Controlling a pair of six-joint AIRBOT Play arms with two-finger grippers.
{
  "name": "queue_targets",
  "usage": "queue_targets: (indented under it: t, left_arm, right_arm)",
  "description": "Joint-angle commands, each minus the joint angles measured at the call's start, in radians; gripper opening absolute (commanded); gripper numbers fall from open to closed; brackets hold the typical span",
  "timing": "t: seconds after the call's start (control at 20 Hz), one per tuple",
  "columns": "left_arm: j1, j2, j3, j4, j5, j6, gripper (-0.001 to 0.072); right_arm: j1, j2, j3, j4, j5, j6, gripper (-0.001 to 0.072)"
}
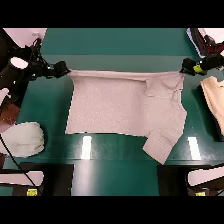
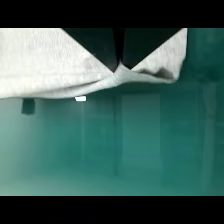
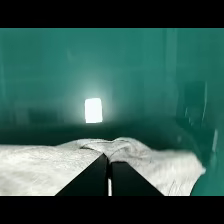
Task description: Fold the shirts.
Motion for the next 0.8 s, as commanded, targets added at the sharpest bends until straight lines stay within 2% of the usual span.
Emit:
queue_targets:
  t: [0.0, 0.15, 0.3, 0.55, 0.75]
  left_arm:
    - [0.0, -0.011, 0.015, -0.026, 0.064, 0.088, 0.0022]
    - [0.0, -0.011, 0.012, 0.024, -0.02, 0.088, 0.0022]
    - [0.0, -0.012, 0.012, 0.129, -0.126, 0.087, 0.0022]
    - [0.0, -0.015, -0.087, 0.15, -0.117, 0.087, 0.0022]
    - [0.0, -0.036, -0.134, 0.149, -0.122, 0.081, 0.0023]
  right_arm:
    - [0.003, -0.012, -0.002, -0.003, -0.122, -0.066, 0.0013]
    - [0.022, -0.005, -0.021, -0.068, -0.042, -0.07, 0.0012]
    - [0.023, 0.057, -0.156, -0.127, -0.043, -0.067, 0.0012]
    - [0.016, 0.179, -0.421, -0.166, -0.122, -0.055, 0.0012]
    - [0.021, 0.249, -0.532, -0.157, -0.166, -0.052, 0.0015]
